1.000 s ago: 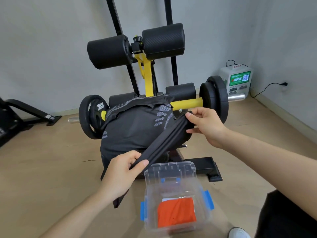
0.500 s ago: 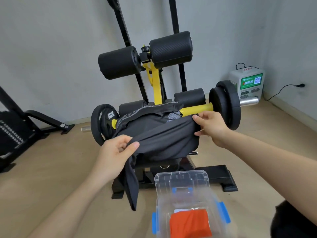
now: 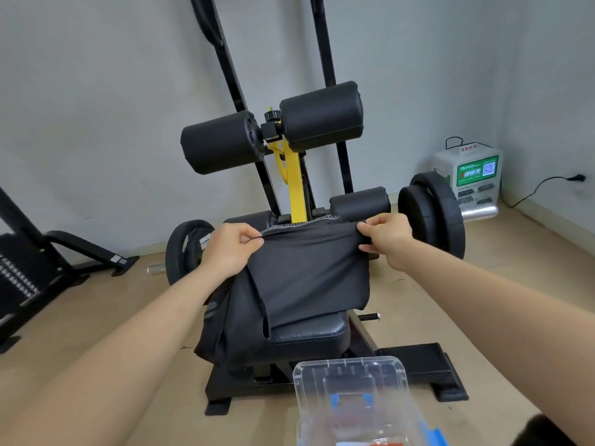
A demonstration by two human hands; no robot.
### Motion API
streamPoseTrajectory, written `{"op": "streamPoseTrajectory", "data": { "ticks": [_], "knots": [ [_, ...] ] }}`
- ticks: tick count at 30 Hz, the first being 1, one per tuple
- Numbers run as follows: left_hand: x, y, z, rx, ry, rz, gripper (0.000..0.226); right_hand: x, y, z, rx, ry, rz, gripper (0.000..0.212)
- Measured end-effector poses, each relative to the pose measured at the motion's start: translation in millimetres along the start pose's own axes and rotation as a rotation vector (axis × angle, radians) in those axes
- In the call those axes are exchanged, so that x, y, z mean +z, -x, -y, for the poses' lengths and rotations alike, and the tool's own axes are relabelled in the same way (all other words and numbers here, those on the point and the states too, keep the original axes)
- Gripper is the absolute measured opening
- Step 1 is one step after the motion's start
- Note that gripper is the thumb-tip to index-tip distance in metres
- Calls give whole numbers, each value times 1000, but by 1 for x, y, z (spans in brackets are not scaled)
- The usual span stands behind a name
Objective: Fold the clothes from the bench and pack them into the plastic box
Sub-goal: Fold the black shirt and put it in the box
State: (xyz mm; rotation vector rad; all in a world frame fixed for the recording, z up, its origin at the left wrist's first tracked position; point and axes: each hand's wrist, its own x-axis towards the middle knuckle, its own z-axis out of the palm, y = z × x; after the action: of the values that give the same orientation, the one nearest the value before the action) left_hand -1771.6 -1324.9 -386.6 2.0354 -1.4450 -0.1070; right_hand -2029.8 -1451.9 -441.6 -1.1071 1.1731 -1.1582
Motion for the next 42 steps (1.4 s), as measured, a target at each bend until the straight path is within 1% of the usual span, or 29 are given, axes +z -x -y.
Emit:
{"op": "streamPoseTrajectory", "data": {
  "ticks": [2, 3, 4, 6, 8, 11, 12, 14, 17, 18, 20, 21, 23, 25, 27, 28, 30, 32, 34, 36, 38, 42],
  "knots": [
    [8, -3, 12, -49, -28, 57, 4, 7, -4, -6, 14, -21, 20, 8],
    [12, -1, 18, -70, -16, 92, 8, 9, -2, -11, 20, -9, 62, 13],
    [14, 3, 23, -83, 10, 116, 17, 10, 0, -19, 24, 32, 123, 24],
    [12, 16, 29, -87, 88, 95, 31, 11, 9, -27, -36, 229, 245, 40],
    [3, 37, 33, -45, 150, 9, 31, 10, 19, -24, -181, 439, 281, 42],
    [-13, 80, 42, 21, 162, -76, 25, 19, 41, -12, -428, 569, 279, 31],
    [-17, 95, 45, 38, 156, -90, 22, 24, 50, -10, -513, 596, 319, 29],
    [-23, 123, 52, 59, 127, -109, 18, 35, 71, -11, -656, 669, 455, 27],
    [-27, 152, 63, 92, 24, -69, 14, 53, 93, -12, -756, 781, 615, 28],
    [-26, 160, 66, 109, -12, -43, 18, 58, 99, -13, -790, 814, 649, 29],
    [-20, 172, 68, 162, -76, -20, 37, 65, 105, -18, -831, 884, 707, 34],
    [-16, 177, 68, 196, -115, -35, 45, 67, 107, -21, -834, 922, 729, 38],
    [-4, 182, 63, 243, -200, -92, 56, 67, 108, -27, -828, 993, 754, 44],
    [10, 182, 56, 278, -262, -163, 62, 68, 107, -30, -837, 1012, 748, 46],
    [22, 181, 46, 304, -298, -214, 60, 68, 108, -31, -846, 1001, 734, 45],
    [27, 180, 42, 317, -300, -237, 54, 69, 108, -32, -852, 998, 731, 44],
    [31, 179, 36, 332, -252, -258, 35, 69, 107, -34, -867, 1000, 724, 45],
    [27, 179, 34, 283, -149, -239, 20, 69, 106, -34, -860, 993, 724, 50],
    [17, 178, 35, 161, 97, -133, 13, 68, 105, -32, -841, 990, 730, 58],
    [3, 177, 41, 38, 350, -79, 15, 69, 103, -31, -825, 993, 746, 66],
    [-12, 174, 49, -82, 504, -125, 21, 72, 99, -30, -817, 989, 764, 73],
    [-42, 164, 63, -413, 778, -151, 22, 81, 92, -27, -807, 996, 772, 90]
  ]
}}
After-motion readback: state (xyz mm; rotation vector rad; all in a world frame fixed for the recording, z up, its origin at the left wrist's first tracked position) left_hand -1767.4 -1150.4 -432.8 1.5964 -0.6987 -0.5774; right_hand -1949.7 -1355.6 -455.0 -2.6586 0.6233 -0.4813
